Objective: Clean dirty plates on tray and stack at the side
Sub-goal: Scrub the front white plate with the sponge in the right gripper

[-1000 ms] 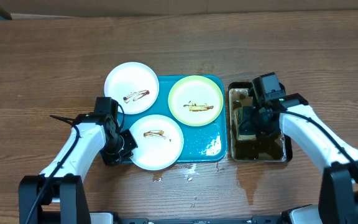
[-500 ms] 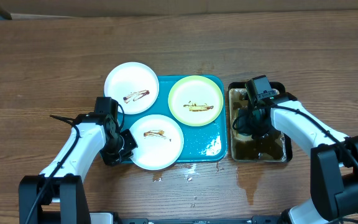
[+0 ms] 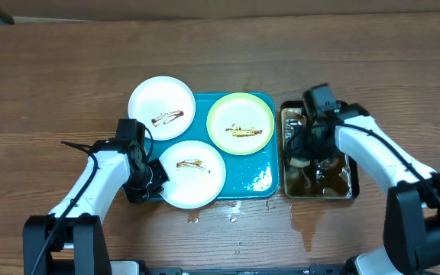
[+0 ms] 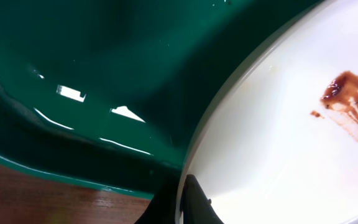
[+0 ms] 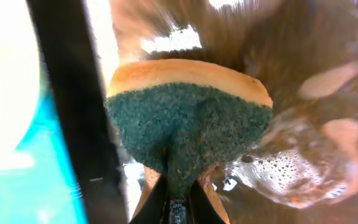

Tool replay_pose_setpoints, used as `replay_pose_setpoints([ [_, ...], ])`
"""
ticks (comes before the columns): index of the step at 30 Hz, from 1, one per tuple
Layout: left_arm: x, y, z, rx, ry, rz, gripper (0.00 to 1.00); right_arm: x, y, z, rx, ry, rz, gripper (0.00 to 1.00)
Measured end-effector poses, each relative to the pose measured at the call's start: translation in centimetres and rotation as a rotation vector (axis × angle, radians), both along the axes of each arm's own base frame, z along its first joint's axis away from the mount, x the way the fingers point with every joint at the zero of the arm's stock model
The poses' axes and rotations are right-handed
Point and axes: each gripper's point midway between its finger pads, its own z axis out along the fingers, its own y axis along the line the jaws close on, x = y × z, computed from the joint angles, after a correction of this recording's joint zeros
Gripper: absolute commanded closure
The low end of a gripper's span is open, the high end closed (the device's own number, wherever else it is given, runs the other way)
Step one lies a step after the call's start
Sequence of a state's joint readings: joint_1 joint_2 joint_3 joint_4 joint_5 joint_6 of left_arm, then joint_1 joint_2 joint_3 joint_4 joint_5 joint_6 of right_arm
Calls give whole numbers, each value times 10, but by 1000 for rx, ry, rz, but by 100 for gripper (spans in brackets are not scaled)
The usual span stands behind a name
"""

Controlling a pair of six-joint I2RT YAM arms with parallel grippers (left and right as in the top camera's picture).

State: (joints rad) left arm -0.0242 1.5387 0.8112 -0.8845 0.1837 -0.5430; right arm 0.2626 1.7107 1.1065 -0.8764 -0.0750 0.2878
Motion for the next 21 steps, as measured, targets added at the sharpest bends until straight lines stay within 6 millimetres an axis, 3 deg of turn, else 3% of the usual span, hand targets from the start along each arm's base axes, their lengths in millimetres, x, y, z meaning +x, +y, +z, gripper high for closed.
replay_pose_setpoints([
  [5,5,-1,0,-9,-28,-33,96,19,6,52,36,-112,2,96],
  [8,9,-4,1,-26,-50,-75,96,13,22,64,125,-106,32,96],
  [14,11,-5,1,-30,-66,-107,96,-2,101,84,404,-113,229,96],
  [21,11,-5,1,-33,-67,-107,96,-34,191,104,554,-172,471,96],
])
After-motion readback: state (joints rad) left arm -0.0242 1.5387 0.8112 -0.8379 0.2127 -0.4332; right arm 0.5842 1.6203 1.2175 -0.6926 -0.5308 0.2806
